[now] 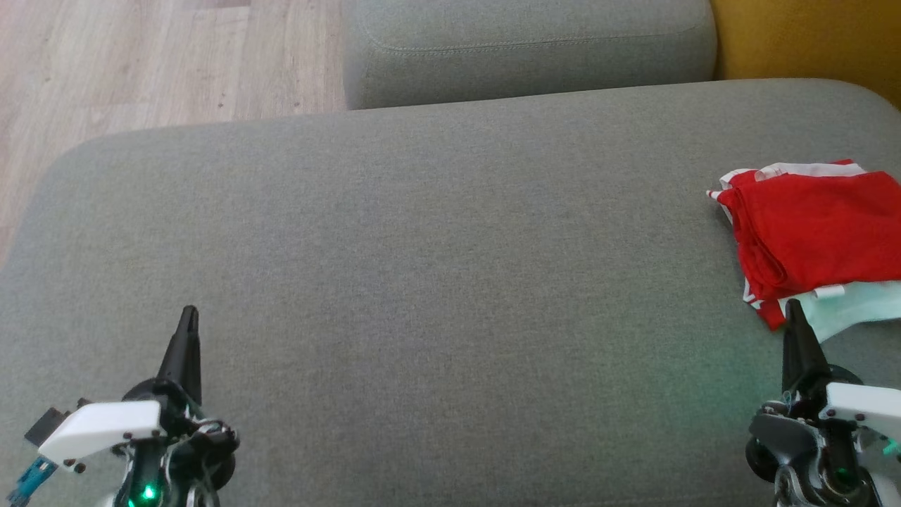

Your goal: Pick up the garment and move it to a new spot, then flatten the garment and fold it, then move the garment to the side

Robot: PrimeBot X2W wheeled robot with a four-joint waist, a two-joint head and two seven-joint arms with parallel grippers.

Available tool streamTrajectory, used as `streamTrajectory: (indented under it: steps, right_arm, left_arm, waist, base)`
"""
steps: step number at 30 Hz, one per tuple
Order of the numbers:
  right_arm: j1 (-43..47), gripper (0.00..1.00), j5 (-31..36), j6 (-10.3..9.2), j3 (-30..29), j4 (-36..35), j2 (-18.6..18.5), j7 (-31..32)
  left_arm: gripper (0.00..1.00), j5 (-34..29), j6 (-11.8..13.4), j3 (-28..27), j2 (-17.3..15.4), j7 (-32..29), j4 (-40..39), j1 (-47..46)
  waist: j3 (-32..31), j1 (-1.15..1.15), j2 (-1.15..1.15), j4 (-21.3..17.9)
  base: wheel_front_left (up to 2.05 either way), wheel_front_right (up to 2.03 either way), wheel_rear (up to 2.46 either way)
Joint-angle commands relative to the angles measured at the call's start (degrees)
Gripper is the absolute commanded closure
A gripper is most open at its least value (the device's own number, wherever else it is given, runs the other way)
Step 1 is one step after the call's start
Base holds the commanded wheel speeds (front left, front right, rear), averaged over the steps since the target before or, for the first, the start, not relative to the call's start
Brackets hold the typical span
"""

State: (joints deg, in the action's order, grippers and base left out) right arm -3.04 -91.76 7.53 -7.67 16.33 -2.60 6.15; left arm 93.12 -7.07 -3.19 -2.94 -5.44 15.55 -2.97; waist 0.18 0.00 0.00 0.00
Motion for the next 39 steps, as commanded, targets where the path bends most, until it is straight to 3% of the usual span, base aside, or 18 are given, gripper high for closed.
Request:
streamTrajectory:
  steps: [1, 39]
  right_arm:
    - [-3.1, 1.0, -0.4, -0.04, 1.2, -2.3, -0.3, 0.3]
    - [-3.1, 1.0, -0.4, -0.04, 1.1, -2.3, -0.3, 0.4]
  left_arm:
    - [1.0, -0.1, -0.4, -2.3, -0.7, -0.2, -1.5, -3.1]
    - [1.0, -0.5, -0.4, -2.8, -0.4, -0.6, -1.5, -3.2]
  waist:
    - [0.0, 0.0, 0.0, 0.0]
    - [0.0, 0.0, 0.0, 0.0]
  base:
    - [0.0, 0.0, 0.0]
    - [0.0, 0.0, 0.0]
